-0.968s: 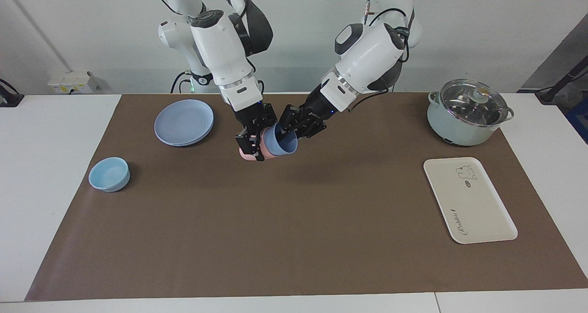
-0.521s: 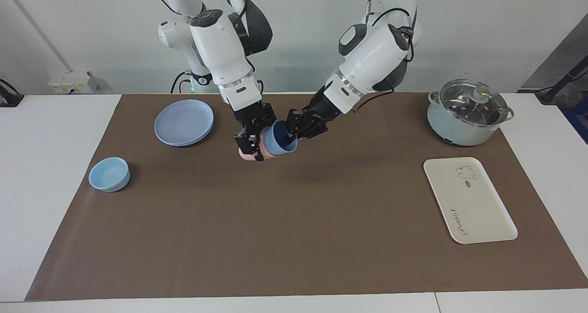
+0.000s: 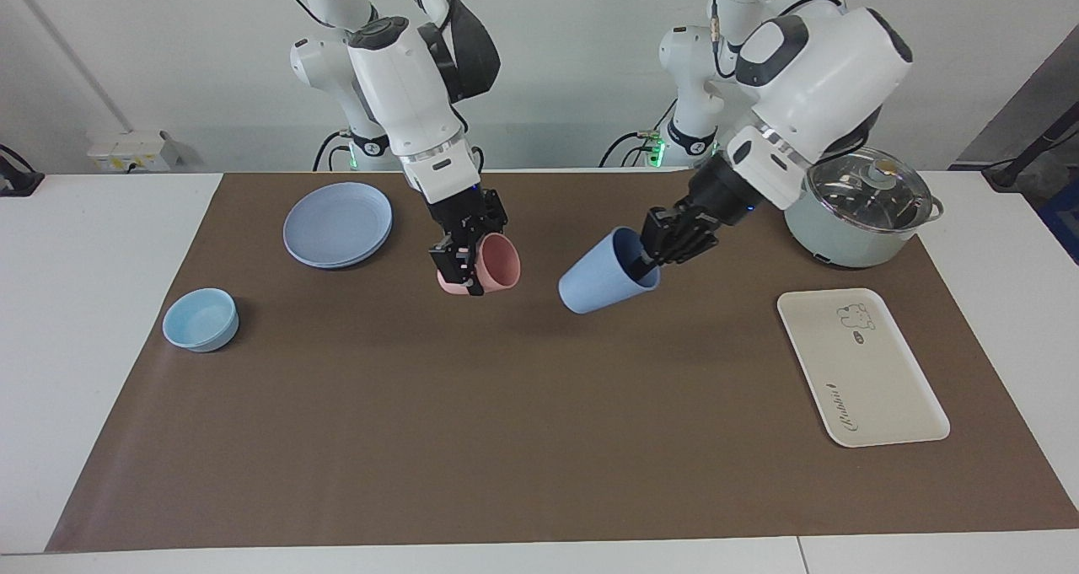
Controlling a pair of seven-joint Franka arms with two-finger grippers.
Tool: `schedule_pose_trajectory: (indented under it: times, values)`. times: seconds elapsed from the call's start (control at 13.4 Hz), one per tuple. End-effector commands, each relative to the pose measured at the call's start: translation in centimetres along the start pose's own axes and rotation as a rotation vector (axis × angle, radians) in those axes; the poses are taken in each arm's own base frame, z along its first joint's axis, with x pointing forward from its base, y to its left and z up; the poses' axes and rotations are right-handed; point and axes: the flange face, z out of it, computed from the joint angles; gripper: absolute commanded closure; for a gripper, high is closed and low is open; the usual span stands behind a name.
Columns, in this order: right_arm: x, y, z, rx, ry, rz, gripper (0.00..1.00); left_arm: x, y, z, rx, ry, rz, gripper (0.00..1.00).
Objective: Place cup on tray
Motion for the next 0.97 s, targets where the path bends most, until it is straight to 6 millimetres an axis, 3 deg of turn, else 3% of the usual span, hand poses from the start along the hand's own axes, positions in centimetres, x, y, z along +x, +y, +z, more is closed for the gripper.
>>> schedule_pose_trajectory:
  times: [0.0,0.15,0.3,0.52,0.6,0.74,0.89]
  values:
    - [-1.5,1.7,-0.8,-0.028,-0.003,0.046,1.0,2.1,-4.6,-1.0,0.217,0.087,0.062,1.0]
    - [-3.6,4.2,-1.9,-0.03,0.031,0.126,1.0,4.6,-11.0,-3.0,0.286,0.098,0.138,1.0]
    - [-7.6,7.8,-3.0,0.014,0.147,0.206,1.0,6.5,-17.9,-5.0,0.328,0.102,0.229,1.0]
    - [-15.3,12.1,-3.9,0.039,0.302,0.276,1.0,7.3,-29.1,-4.6,0.443,0.085,0.339,1.0]
    - [-17.7,12.7,-3.0,0.054,0.356,0.303,1.0,7.7,-32.2,-4.3,0.457,0.108,0.331,1.0]
    - [-22.0,13.8,0.0,0.062,0.488,0.319,1.0,8.2,-34.5,-3.1,0.461,0.109,0.302,1.0]
    - [-25.1,14.0,2.7,0.058,0.571,0.353,1.0,8.7,-37.4,-1.1,0.457,0.079,0.261,1.0]
